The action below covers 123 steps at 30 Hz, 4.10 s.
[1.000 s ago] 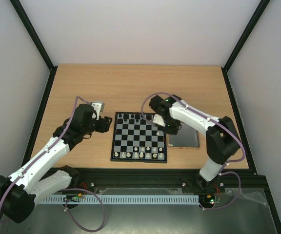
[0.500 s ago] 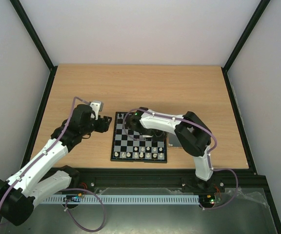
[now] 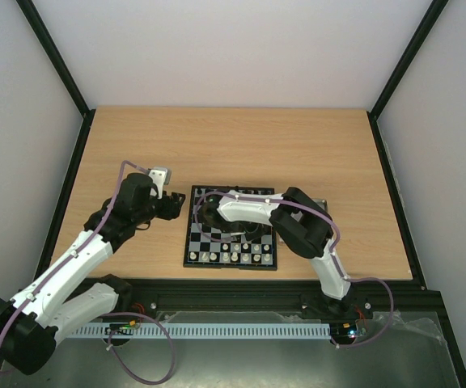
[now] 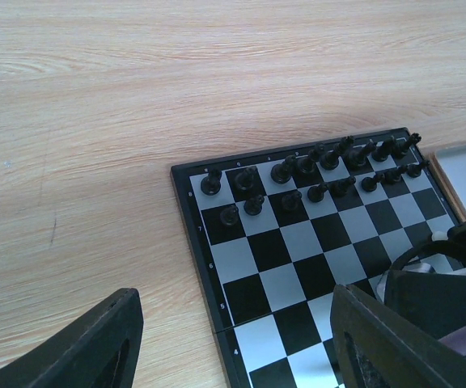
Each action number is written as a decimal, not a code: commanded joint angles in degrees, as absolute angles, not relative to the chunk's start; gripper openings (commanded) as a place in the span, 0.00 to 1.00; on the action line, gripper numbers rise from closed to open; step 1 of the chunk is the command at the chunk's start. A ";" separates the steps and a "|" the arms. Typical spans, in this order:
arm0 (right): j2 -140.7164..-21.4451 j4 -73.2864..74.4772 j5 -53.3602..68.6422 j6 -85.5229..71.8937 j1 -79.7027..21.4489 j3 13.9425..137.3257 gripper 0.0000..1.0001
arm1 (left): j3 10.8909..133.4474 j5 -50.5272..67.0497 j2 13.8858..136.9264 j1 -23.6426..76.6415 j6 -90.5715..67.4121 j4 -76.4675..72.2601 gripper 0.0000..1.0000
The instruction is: Set up the chess pieces on the board
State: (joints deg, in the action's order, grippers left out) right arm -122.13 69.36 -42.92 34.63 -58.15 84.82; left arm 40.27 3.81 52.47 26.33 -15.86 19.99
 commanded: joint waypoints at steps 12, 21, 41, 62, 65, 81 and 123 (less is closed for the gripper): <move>-120.85 73.83 -43.31 36.24 -58.18 86.75 0.24 | 39.83 3.34 52.05 26.20 -15.29 19.25 0.67; -114.52 73.58 -34.50 34.35 -53.70 89.36 0.30 | 39.98 3.34 53.00 26.27 -15.21 19.28 0.67; -76.22 33.11 6.93 49.51 -26.11 47.64 0.26 | 39.34 4.53 54.60 26.46 -14.49 17.87 0.67; -83.24 34.08 5.80 52.46 -26.02 44.66 0.18 | 39.11 3.91 55.26 26.63 -14.41 17.75 0.67; -84.36 34.35 5.00 52.56 -26.02 44.53 0.18 | 39.16 3.95 55.21 26.63 -14.47 17.84 0.67; -88.91 32.54 4.43 53.65 -26.03 43.52 0.28 | 39.18 3.78 55.18 26.96 -14.48 17.83 0.67; -91.60 59.83 -24.45 46.58 -42.78 66.46 0.06 | 39.47 3.52 50.00 27.69 -14.57 17.89 0.68</move>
